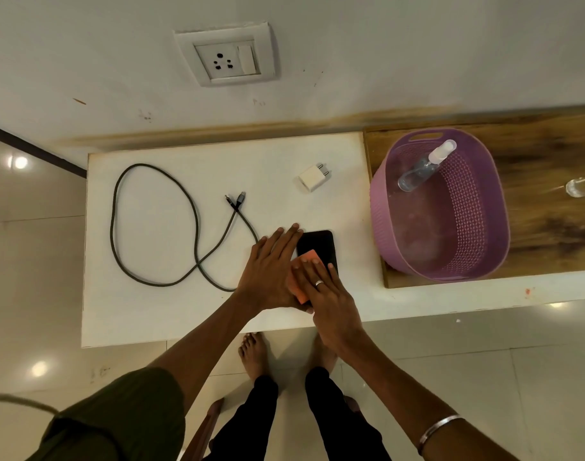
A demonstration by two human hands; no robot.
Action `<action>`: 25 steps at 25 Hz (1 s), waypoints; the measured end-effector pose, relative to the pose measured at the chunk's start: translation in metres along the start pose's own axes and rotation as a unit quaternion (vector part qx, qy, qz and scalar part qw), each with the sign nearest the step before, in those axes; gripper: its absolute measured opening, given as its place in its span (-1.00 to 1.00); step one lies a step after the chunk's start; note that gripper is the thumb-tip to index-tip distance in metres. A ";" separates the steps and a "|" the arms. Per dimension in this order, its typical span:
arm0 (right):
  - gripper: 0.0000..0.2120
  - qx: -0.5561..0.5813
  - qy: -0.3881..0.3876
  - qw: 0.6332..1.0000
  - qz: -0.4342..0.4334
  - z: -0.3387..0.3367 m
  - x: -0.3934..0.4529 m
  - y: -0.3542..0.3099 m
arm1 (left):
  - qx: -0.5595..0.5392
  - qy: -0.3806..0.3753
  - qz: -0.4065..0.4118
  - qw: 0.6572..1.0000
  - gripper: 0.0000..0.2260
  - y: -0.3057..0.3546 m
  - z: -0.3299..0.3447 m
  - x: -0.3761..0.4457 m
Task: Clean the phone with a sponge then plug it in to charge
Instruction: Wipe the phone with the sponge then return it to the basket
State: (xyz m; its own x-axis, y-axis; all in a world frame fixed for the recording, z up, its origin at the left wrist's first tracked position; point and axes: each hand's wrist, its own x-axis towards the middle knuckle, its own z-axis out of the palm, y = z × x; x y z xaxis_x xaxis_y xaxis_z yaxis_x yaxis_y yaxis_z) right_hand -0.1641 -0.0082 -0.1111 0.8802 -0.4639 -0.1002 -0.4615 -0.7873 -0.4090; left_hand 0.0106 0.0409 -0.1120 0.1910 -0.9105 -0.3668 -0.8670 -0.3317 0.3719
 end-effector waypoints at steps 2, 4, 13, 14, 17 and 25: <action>-0.25 -0.009 0.024 1.000 0.012 -0.008 0.000 0.011 | -0.022 0.002 0.002 1.000 0.36 0.000 0.000 -0.001; -0.26 -0.012 0.039 0.998 0.055 -0.015 -0.002 0.019 | -0.031 0.006 0.004 0.999 0.35 0.000 0.001 -0.001; -0.17 0.060 0.027 0.990 0.128 0.002 -0.014 -0.019 | -0.008 0.008 0.006 1.000 0.33 -0.001 0.002 -0.001; -0.19 0.046 0.010 0.994 0.103 0.003 -0.016 -0.020 | -0.001 0.007 0.008 1.000 0.31 -0.002 0.002 -0.001; -0.22 -0.023 -0.023 0.999 0.022 -0.002 -0.018 -0.009 | 0.004 0.007 0.010 1.000 0.28 -0.002 0.002 0.000; -0.12 0.003 0.050 0.987 0.150 -0.018 -0.025 0.008 | -0.021 0.008 0.005 1.000 0.35 -0.001 0.002 0.000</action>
State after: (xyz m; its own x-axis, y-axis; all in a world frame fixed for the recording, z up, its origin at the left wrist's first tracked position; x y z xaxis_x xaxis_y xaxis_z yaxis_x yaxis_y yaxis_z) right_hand -0.1918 -0.0103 -0.0952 0.6891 -0.7132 -0.1280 -0.6983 -0.6064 -0.3803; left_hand 0.0108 0.0421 -0.1136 0.1893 -0.9177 -0.3493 -0.8494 -0.3315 0.4107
